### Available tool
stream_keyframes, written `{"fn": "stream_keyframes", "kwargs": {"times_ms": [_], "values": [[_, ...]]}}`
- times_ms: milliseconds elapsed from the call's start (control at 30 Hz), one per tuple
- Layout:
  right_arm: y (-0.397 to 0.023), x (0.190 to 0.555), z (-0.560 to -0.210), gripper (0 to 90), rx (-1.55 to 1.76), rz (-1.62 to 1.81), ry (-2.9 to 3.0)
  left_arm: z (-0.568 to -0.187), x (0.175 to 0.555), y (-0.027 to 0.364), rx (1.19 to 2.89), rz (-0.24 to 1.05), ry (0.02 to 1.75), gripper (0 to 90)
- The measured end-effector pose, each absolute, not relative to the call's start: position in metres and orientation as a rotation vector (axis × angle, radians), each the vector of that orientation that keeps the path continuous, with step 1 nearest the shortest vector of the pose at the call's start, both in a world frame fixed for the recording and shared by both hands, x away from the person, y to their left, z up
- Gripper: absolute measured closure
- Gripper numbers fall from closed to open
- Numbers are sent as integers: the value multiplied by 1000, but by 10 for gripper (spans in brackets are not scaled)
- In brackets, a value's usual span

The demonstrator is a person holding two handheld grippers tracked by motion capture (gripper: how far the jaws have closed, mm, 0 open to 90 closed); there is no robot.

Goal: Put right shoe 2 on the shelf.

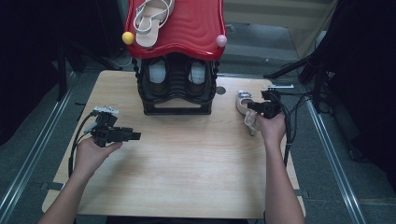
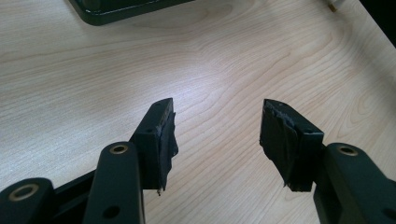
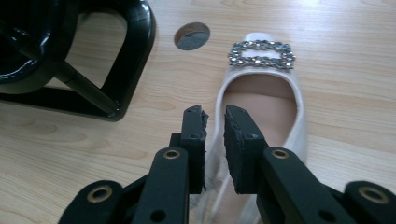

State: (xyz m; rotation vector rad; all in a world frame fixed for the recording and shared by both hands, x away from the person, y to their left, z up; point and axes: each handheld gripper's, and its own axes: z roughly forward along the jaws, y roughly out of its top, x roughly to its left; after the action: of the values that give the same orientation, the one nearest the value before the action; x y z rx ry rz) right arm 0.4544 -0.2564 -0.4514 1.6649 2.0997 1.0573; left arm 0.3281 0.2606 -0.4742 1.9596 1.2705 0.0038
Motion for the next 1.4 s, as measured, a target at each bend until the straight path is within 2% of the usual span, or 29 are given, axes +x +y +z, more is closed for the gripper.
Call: {"fn": "stream_keyframes", "kwargs": {"times_ms": [267,633,967,1400], "values": [[-246,463,-468,760,1670,987,2143,-475,326,261,1960,3,1274,457],[-239,477,-490,782,1696,878,2188,-479,321,261,1954,-3,1287,457],[-237,480,-492,862,1701,813,2178,-480,320,263,1954,-6,1291,457],[-249,479,-483,882,1789,928,2142,-481,321,264,1958,-5,1288,457]]}}
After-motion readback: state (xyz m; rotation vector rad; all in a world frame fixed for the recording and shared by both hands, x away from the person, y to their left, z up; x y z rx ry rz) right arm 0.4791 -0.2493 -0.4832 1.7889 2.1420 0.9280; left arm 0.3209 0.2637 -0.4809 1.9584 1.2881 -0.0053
